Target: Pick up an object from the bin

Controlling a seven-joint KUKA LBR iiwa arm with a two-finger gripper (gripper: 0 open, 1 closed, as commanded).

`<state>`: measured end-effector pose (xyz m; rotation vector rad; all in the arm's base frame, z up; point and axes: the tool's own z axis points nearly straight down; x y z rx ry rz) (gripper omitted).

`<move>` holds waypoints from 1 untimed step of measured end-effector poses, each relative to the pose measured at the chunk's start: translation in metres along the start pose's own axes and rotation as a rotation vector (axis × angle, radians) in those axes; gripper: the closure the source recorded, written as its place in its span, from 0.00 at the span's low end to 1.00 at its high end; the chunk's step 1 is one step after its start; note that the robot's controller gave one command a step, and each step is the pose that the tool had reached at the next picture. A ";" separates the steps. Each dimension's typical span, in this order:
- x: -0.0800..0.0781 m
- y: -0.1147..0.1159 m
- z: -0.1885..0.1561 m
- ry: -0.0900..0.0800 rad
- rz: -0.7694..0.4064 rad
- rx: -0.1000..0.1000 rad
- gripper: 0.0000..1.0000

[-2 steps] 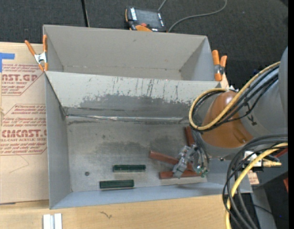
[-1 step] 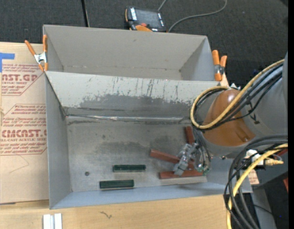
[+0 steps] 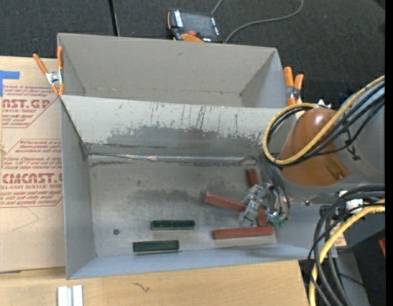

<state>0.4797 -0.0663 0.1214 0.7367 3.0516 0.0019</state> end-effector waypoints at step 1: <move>-0.001 0.001 -0.053 -0.002 -0.002 -0.001 1.00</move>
Offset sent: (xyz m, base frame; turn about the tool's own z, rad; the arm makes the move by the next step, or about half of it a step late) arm -0.0002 0.0000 0.0508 0.0000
